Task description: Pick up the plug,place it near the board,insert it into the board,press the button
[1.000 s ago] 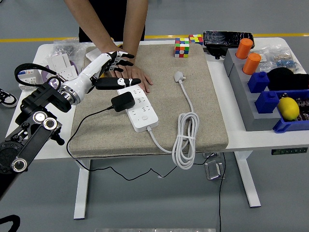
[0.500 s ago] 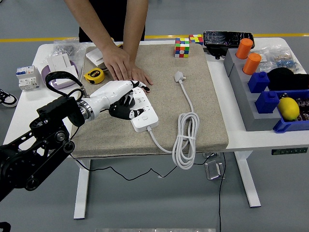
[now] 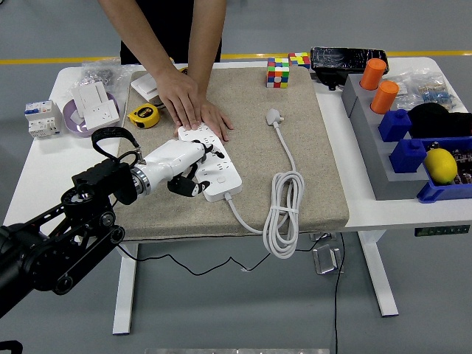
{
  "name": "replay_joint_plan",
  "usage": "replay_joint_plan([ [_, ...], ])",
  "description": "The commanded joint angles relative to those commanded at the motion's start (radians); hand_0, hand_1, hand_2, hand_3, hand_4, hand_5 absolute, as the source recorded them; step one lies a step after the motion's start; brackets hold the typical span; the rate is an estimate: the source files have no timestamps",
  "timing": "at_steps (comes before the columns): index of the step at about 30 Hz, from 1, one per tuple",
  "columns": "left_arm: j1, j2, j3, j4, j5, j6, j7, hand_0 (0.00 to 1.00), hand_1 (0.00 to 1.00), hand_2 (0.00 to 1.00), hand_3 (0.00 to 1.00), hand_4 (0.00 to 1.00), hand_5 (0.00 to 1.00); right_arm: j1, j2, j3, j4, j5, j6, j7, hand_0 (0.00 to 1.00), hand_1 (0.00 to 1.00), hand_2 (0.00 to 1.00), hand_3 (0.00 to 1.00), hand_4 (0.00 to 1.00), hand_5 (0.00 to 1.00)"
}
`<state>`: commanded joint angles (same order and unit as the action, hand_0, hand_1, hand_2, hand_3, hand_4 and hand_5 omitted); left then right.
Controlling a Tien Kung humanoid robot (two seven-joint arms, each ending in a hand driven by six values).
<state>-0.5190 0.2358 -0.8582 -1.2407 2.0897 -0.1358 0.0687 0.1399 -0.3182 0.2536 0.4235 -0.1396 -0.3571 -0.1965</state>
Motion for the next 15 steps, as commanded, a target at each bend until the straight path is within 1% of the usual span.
replay_joint_plan([
  [3, 0.003, -0.002, 0.009, 0.015, -0.002, -0.002, -0.001, 0.145, 0.027, 0.137, 0.780, 0.666, 0.002, 0.000, 0.000, -0.001, 0.000, 0.001, 0.000, 0.000, 0.887, 0.807, 0.773, 0.807, 0.998, 0.998],
  [6, 0.007, -0.007, 0.016, 0.034, -0.024, -0.010, 0.000, 0.147, 0.025, 0.141, 0.773, 0.666, 0.002, -0.001, 0.000, -0.002, 0.000, 0.001, 0.000, 0.000, 0.887, 0.807, 0.773, 0.807, 0.998, 0.998],
  [15, 0.005, -0.018, 0.027, 0.054, -0.035, -0.005, -0.002, 0.147, 0.023, 0.142, 0.772, 0.668, 0.002, -0.002, 0.000, -0.003, 0.000, 0.001, 0.000, 0.000, 0.887, 0.808, 0.773, 0.807, 0.998, 0.998],
])
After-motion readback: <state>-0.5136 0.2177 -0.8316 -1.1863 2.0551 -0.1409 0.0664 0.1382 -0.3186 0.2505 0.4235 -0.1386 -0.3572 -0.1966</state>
